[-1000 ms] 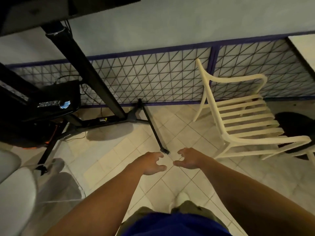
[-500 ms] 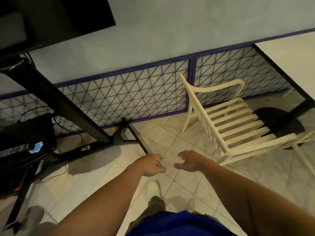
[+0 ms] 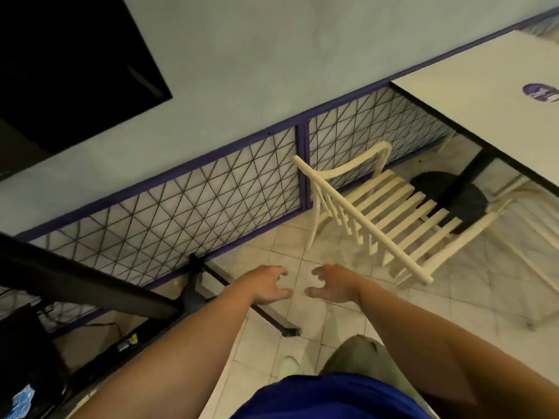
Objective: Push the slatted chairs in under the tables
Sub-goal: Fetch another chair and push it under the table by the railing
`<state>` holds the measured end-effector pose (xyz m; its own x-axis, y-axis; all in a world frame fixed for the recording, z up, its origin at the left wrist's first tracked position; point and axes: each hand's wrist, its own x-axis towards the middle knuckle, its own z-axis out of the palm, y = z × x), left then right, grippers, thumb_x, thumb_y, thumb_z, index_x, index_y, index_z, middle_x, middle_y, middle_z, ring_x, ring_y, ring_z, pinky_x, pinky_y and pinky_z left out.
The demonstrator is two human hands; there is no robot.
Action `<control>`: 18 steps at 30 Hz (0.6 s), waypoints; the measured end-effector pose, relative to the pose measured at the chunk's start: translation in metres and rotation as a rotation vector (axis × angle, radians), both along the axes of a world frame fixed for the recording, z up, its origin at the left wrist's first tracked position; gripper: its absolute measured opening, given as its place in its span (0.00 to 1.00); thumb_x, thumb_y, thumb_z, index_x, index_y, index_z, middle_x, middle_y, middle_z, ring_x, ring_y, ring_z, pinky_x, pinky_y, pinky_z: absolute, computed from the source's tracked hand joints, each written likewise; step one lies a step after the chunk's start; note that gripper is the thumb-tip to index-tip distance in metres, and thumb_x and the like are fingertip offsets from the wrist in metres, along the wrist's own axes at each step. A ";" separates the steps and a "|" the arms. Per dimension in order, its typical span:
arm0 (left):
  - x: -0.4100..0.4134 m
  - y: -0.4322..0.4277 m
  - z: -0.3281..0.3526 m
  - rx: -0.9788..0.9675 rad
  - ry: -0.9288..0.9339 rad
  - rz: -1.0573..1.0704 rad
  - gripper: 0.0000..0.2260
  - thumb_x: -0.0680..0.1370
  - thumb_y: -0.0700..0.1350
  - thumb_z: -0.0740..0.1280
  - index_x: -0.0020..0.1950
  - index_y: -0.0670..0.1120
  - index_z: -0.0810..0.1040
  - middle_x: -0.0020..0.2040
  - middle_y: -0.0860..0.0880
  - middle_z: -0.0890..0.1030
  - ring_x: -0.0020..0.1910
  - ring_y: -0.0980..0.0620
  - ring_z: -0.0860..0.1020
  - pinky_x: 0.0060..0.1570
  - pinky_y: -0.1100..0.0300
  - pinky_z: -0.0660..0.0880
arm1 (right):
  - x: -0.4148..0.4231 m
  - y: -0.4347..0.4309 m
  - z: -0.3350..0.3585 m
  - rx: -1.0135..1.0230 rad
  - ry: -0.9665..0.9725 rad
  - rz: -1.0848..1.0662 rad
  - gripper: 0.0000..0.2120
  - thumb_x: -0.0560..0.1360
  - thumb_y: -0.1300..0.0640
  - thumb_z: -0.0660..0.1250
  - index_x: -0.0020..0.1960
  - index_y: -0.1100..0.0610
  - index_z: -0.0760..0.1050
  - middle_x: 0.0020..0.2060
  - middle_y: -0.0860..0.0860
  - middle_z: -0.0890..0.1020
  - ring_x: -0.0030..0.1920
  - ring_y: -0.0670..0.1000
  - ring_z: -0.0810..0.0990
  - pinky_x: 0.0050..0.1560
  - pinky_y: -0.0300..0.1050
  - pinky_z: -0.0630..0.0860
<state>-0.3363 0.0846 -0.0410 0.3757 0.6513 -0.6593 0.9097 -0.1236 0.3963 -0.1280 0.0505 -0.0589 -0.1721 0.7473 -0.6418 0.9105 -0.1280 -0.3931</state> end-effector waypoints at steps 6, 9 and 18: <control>0.021 0.042 -0.003 0.019 0.014 -0.159 0.30 0.76 0.61 0.68 0.76 0.54 0.65 0.72 0.50 0.72 0.66 0.48 0.72 0.62 0.52 0.71 | 0.007 0.015 -0.004 -0.012 -0.038 -0.114 0.39 0.73 0.32 0.62 0.76 0.52 0.61 0.72 0.53 0.69 0.70 0.56 0.67 0.70 0.54 0.64; 0.031 0.067 -0.008 0.006 0.017 -0.197 0.31 0.74 0.62 0.68 0.75 0.56 0.65 0.71 0.51 0.72 0.66 0.48 0.72 0.60 0.52 0.70 | 0.013 0.025 -0.008 0.025 -0.026 -0.189 0.36 0.74 0.35 0.65 0.75 0.53 0.63 0.71 0.54 0.70 0.69 0.57 0.69 0.69 0.55 0.66; 0.089 0.163 0.003 0.040 0.047 -0.326 0.32 0.73 0.64 0.69 0.74 0.57 0.66 0.69 0.51 0.73 0.65 0.49 0.72 0.54 0.54 0.68 | 0.043 0.095 -0.004 0.134 0.051 -0.331 0.32 0.73 0.38 0.68 0.72 0.50 0.67 0.67 0.51 0.74 0.67 0.53 0.71 0.67 0.54 0.69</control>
<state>-0.2476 0.2474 -0.0378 0.5384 0.5270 -0.6576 0.8369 -0.4262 0.3436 -0.0853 0.1456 -0.0626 0.0639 0.8449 -0.5311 0.8072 -0.3567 -0.4704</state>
